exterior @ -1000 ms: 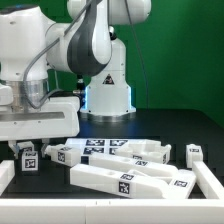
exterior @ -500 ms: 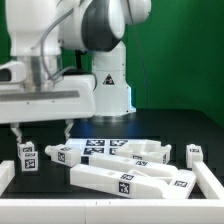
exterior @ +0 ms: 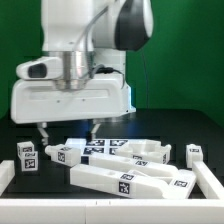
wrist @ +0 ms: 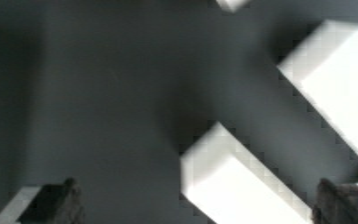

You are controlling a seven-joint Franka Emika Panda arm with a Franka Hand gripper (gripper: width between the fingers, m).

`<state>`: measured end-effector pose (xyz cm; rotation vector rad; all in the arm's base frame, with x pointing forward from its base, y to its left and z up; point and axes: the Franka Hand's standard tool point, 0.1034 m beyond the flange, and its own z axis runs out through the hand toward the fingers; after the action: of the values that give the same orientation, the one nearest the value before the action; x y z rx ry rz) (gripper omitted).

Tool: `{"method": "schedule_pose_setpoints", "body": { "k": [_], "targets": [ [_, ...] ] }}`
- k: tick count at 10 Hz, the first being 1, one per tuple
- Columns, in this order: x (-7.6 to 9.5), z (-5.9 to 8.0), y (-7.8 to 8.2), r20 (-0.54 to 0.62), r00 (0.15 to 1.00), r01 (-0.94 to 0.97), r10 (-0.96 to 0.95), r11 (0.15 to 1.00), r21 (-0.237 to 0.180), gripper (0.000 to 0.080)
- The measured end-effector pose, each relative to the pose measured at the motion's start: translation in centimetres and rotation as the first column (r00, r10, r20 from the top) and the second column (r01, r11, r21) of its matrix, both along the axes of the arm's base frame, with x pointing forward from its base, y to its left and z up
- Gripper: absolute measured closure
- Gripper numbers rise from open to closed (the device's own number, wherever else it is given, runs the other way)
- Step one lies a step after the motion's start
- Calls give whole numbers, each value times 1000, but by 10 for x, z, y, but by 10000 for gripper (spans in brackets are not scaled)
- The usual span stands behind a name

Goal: Assemble chair

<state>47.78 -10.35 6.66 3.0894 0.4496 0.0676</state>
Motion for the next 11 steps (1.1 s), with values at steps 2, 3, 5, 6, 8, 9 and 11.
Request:
{"method": "schedule_pose_setpoints", "body": {
  "k": [2,3,5,6,8,9,11],
  "targets": [
    [4,-1,5,17,999,-41,41,999,-10,151],
    [10,-8,17,47,990,-131,133,991,-36,151],
    [30,-21,61,48,963,-265,267,963,-40,151],
    [28,-25,73,49,961,-269,271,962,-38,151],
    [29,-25,65,48,963,-263,265,964,-42,151],
    [28,-25,66,48,963,-265,266,964,-41,151],
    [33,-28,68,47,955,-290,292,956,-45,151]
  ]
}}
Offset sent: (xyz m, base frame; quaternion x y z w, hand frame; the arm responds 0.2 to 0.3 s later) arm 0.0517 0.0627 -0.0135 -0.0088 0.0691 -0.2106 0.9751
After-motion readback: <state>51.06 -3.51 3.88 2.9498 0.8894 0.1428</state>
